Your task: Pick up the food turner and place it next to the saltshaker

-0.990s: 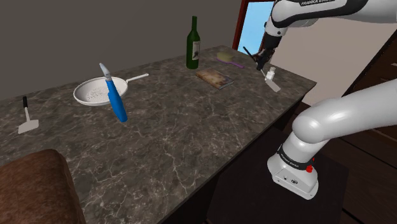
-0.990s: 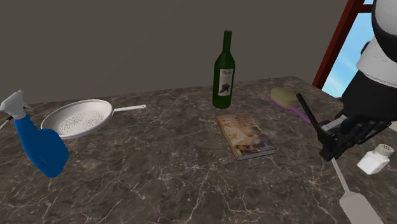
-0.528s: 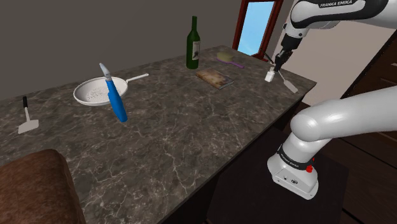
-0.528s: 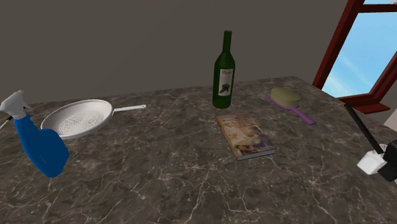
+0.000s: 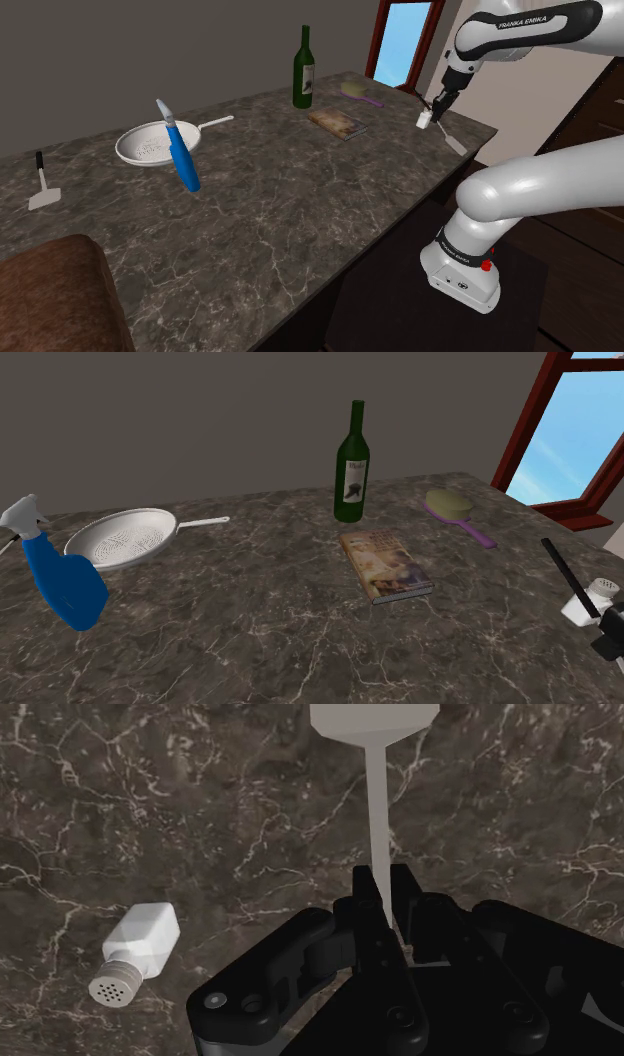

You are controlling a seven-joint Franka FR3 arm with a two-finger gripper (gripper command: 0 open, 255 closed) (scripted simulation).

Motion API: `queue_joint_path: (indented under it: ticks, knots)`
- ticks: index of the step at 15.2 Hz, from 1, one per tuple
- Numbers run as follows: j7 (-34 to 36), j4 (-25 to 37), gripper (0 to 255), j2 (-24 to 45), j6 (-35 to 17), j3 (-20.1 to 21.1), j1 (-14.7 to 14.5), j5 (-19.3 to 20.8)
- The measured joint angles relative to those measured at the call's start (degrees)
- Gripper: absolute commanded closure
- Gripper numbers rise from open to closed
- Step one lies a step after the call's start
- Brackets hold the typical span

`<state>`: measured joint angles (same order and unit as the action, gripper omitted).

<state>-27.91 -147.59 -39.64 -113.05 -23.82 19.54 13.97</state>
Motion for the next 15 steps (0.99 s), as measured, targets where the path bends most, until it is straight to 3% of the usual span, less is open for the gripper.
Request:
queue_joint_path:
  ticks: [15]
  knots:
    - [-0.3,-8.5,255,5.0,-13.5,-3.4,0.3,1.9]
